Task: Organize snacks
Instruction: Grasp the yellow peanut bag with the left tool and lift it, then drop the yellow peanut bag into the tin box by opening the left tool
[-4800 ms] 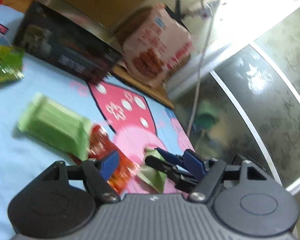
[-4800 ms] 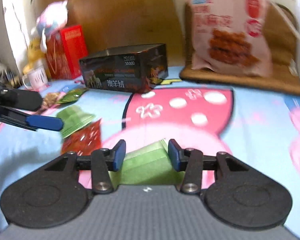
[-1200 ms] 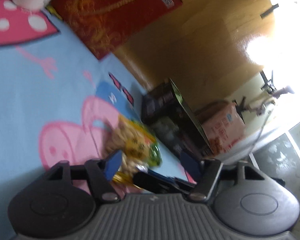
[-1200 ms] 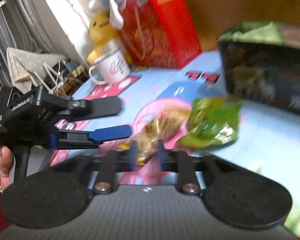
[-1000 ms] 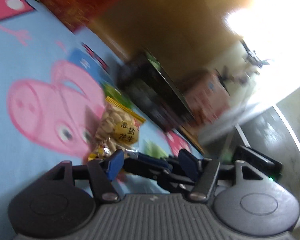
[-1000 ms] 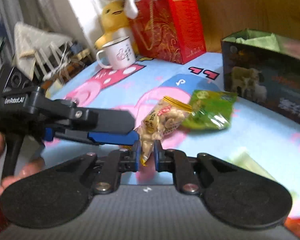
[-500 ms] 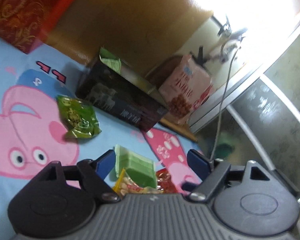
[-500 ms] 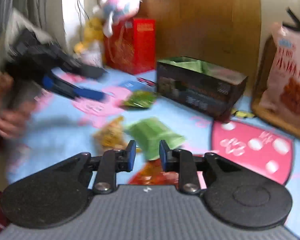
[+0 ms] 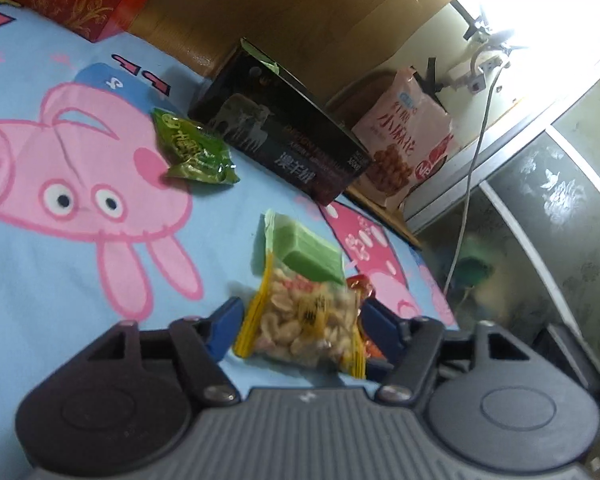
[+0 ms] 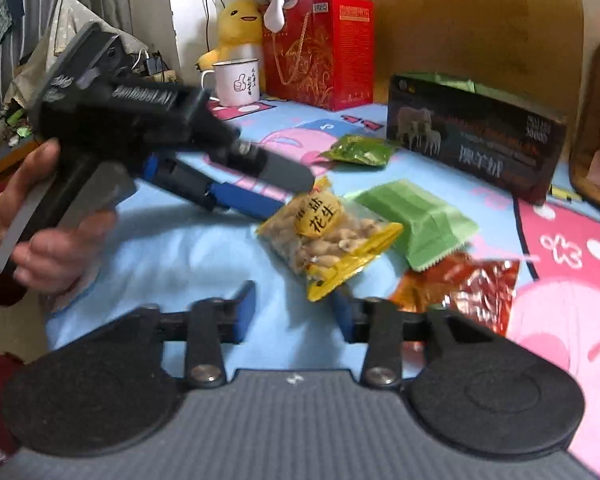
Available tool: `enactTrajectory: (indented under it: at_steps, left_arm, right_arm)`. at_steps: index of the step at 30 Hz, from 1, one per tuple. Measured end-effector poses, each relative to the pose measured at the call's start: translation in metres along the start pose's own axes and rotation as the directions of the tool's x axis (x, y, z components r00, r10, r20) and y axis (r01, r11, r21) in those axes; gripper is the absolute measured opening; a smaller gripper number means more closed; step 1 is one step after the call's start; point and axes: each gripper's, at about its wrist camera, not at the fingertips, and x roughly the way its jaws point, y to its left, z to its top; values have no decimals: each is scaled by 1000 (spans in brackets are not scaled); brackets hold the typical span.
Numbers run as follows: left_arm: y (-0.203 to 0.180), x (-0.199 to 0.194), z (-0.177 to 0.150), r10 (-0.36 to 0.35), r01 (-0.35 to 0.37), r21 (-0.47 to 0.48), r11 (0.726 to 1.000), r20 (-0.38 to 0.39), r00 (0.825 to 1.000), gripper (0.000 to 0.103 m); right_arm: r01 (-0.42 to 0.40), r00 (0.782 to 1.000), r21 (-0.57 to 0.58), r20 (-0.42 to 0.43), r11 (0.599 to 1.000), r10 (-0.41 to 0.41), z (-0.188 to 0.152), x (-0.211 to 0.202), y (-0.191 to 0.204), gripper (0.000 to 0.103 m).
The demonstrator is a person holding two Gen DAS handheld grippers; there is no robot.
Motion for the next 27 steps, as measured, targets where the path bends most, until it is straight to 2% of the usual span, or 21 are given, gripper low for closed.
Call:
enactTrajectory:
  at_steps: [2,5,11,14,20,25,27]
  left_arm:
    - [-2,-4,-2,-11,11,-9,1000,0,1000,58]
    - [-7,-10,-1,-18,18,-9,1000,10,1000,58]
    - [-22,-10,19,-14,13,23,1000,55,998,58]
    - [-32,2,44,-18,14,53,999,63,998,58]
    - [-56,50,106,-25,16,109,994,84,996,58]
    - [-66,105,154,-14,3,116,993,90,996,58]
    - [-67,127,166,1,-12,114,993,95,995,63]
  right_arm:
    - [43,999,0,9,999,-43,4,1,-1,19]
    - [46,998,15,42,999,-47,7,-5,-4,12]
    - [72,990,-35,120,997,-67,16,-14,-3,12]
    - [103,981,-32,166,994,-97,27,-13,-13,12]
    - [199,942,32,269,980,-200,67,-12,-63,12]
    - [266,911,80,304,961,-278,98,2,-114,14]
    - [325,888,94,312,941,-338,103,11,-131,19]
